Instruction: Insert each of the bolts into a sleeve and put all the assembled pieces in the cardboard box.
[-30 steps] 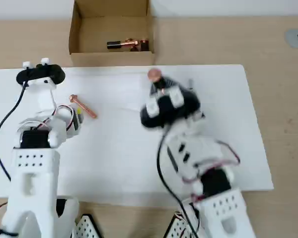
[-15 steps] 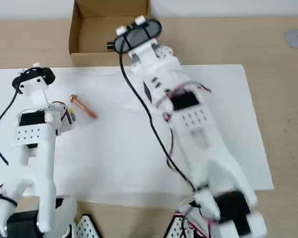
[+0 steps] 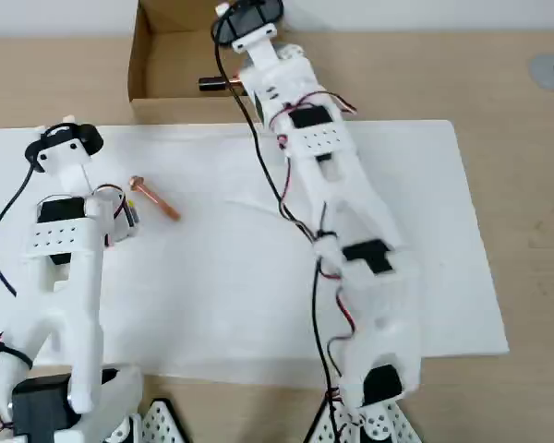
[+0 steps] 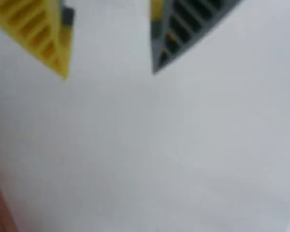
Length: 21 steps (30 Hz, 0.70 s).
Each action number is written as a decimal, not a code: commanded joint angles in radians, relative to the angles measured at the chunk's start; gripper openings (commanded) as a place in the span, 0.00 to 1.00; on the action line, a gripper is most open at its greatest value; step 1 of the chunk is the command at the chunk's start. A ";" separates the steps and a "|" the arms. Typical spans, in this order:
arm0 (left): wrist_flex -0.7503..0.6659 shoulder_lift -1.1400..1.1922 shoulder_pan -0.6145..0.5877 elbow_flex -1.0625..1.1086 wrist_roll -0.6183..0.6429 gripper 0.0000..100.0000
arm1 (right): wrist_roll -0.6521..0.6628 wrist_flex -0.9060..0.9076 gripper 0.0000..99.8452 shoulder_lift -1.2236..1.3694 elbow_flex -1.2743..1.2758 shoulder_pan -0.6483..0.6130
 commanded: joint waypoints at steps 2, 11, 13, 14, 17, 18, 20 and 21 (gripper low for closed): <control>-0.006 -0.005 -0.009 -0.046 0.008 0.12 | 0.017 -0.035 0.01 0.200 -0.398 0.018; -0.005 -0.005 -0.008 -0.044 0.006 0.12 | 0.235 0.115 0.01 0.602 -0.831 -0.002; -0.005 -0.005 -0.008 -0.044 0.006 0.12 | 0.264 0.146 0.01 0.662 -0.906 -0.005; -0.005 -0.005 -0.008 -0.044 0.006 0.12 | 0.288 0.170 0.01 0.687 -0.938 -0.007; -0.005 -0.005 -0.008 -0.044 0.006 0.12 | 0.310 0.221 0.07 0.750 -1.026 -0.013; -0.005 -0.005 -0.008 -0.044 0.008 0.12 | 0.310 0.232 0.10 0.766 -1.055 -0.015; -0.005 -0.005 -0.008 -0.044 0.034 0.12 | 0.310 0.253 0.16 0.789 -1.101 -0.016; -0.005 -0.005 -0.012 -0.049 0.068 0.12 | 0.310 0.265 0.17 0.797 -1.121 -0.019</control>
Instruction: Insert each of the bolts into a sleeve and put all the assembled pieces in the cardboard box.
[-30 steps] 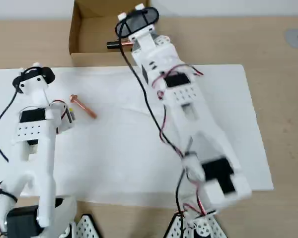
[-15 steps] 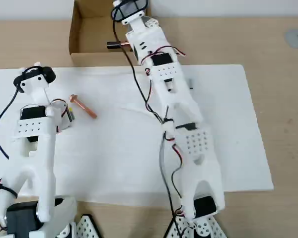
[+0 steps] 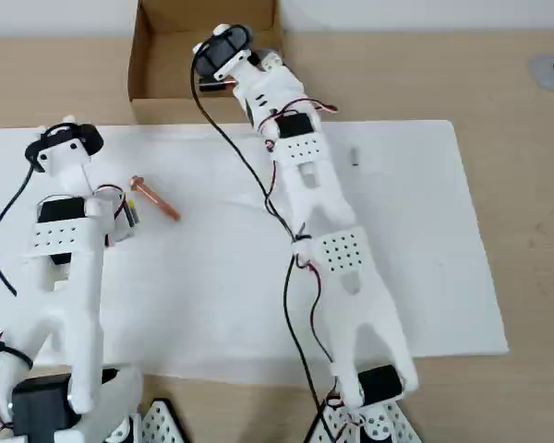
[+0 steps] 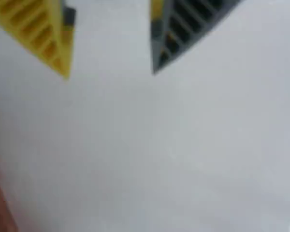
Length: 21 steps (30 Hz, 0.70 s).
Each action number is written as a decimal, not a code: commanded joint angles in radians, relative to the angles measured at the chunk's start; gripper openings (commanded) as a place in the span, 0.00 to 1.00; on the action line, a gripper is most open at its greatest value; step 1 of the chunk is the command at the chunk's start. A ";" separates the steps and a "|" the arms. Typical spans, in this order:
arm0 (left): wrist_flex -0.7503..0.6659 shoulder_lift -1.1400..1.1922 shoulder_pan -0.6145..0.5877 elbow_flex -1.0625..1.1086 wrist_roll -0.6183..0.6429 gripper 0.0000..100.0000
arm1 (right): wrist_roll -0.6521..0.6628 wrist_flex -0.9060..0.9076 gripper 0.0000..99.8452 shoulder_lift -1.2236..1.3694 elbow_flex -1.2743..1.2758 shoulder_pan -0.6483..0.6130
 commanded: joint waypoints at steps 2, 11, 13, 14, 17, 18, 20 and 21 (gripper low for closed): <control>-0.011 -0.005 -0.014 -0.052 0.140 0.12 | 0.014 0.055 0.19 0.013 -0.127 -0.022; -0.005 -0.007 -0.015 -0.072 0.417 0.12 | 0.011 0.144 0.20 0.015 -0.249 -0.022; 0.002 -0.010 -0.015 -0.072 0.450 0.13 | 0.009 0.190 0.19 0.008 -0.265 -0.021; 0.020 -0.012 -0.011 -0.080 0.451 0.14 | 0.009 0.212 0.19 -0.002 -0.263 -0.021; 0.114 -0.004 -0.008 -0.143 0.456 0.17 | -0.095 0.327 0.19 -0.073 -0.263 -0.015; 0.140 -0.004 -0.008 -0.166 0.456 0.17 | -0.155 0.374 0.19 -0.105 -0.262 -0.008; 0.172 -0.004 -0.011 -0.212 0.456 0.17 | -0.278 0.477 0.19 -0.173 -0.260 -0.005; 0.180 -0.004 -0.012 -0.233 0.456 0.17 | -0.331 0.532 0.19 -0.208 -0.260 -0.004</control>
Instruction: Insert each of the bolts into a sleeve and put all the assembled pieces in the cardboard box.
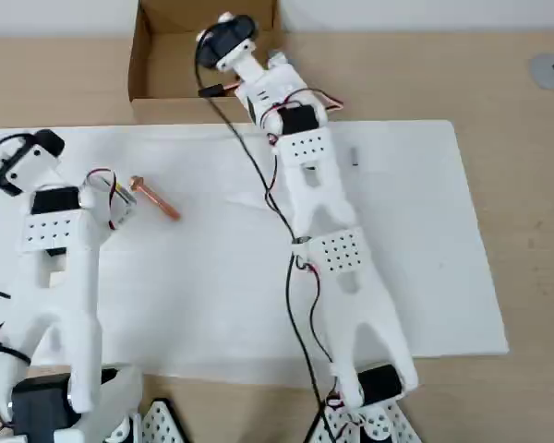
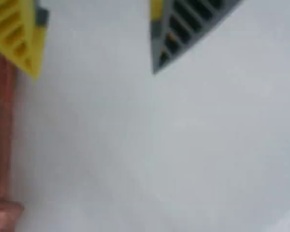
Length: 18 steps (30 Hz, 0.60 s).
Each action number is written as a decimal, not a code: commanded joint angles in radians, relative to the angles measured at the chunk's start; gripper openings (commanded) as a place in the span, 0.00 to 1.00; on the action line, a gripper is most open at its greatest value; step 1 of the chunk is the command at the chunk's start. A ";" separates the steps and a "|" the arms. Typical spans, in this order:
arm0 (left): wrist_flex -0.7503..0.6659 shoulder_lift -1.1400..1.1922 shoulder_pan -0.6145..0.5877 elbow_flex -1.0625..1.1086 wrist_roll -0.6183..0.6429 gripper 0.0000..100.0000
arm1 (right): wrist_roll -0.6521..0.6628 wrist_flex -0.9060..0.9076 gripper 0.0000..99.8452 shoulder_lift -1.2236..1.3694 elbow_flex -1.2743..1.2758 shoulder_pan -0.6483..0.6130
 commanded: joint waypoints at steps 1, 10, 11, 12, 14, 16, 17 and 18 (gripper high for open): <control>0.035 -0.004 -0.014 -0.117 0.006 0.17 | -0.198 0.180 0.19 -0.208 -0.050 -0.001; 0.023 -0.002 -0.006 -0.193 0.040 0.17 | -0.338 0.661 0.19 -0.513 -0.048 -0.002; 0.009 -0.002 -0.006 -0.196 0.049 0.18 | -0.338 0.706 0.19 -0.533 -0.048 -0.001; -0.009 -0.001 -0.006 -0.196 0.052 0.18 | -0.338 0.740 0.19 -0.542 -0.048 -0.001; -0.040 0.025 -0.006 -0.201 0.055 0.18 | -0.338 0.793 0.19 -0.558 -0.048 0.001; -0.046 0.082 -0.006 -0.226 0.055 0.18 | -0.338 0.835 0.19 -0.568 -0.048 0.001; -0.043 0.120 -0.006 -0.242 0.055 0.18 | -0.338 0.845 0.19 -0.570 -0.048 0.001; -0.043 0.165 0.000 -0.262 0.055 0.18 | -0.338 0.850 0.19 -0.572 -0.048 0.001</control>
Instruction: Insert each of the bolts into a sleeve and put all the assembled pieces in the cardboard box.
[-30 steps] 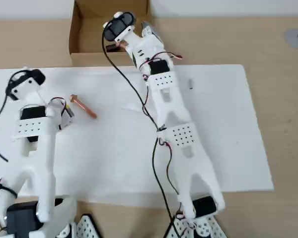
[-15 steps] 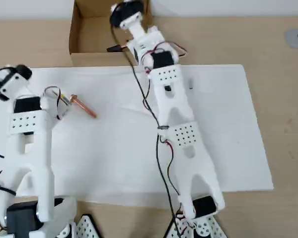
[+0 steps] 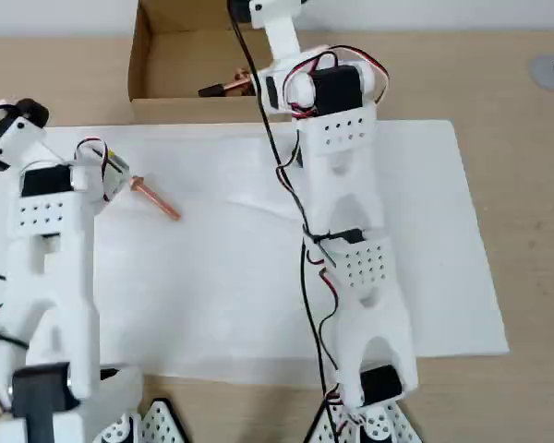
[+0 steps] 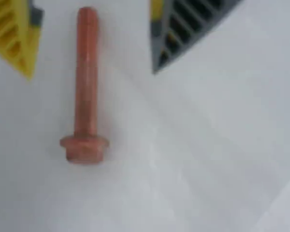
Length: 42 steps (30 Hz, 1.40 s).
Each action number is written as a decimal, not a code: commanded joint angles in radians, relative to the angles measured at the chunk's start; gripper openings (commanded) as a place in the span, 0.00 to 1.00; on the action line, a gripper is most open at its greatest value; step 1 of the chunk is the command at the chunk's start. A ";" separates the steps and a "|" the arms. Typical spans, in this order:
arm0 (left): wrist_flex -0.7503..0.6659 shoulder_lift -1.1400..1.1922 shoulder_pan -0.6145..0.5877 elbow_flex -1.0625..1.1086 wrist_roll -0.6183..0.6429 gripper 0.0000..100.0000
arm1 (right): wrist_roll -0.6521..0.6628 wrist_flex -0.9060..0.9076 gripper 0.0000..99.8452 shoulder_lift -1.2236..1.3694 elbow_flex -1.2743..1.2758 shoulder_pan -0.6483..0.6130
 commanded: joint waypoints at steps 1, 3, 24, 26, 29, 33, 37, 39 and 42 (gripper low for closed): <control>-0.014 0.113 0.005 -0.109 0.005 0.18 | -0.006 0.031 0.19 -0.094 -0.045 0.004; -0.014 0.208 0.018 -0.161 0.005 0.18 | -0.006 0.032 0.19 -0.094 -0.045 0.004; 0.299 0.812 0.091 -0.730 0.071 0.17 | -0.006 0.035 0.19 -0.091 -0.045 0.001; 0.299 0.865 0.092 -0.755 0.071 0.17 | -0.006 0.035 0.19 -0.091 -0.045 0.001; 0.299 0.940 0.092 -0.798 0.071 0.17 | -0.006 0.035 0.19 -0.091 -0.045 0.001; 0.304 1.003 0.092 -0.862 0.068 0.15 | -0.006 0.035 0.19 -0.091 -0.045 -0.001; 0.305 1.006 0.094 -0.919 0.020 0.00 | -0.006 0.035 0.19 -0.091 -0.045 0.001; 0.334 1.006 0.107 -0.947 0.005 0.01 | -0.006 0.035 0.19 -0.091 -0.045 0.002; 0.407 1.006 0.118 -1.028 0.000 0.01 | -0.006 0.035 0.19 -0.091 -0.045 0.002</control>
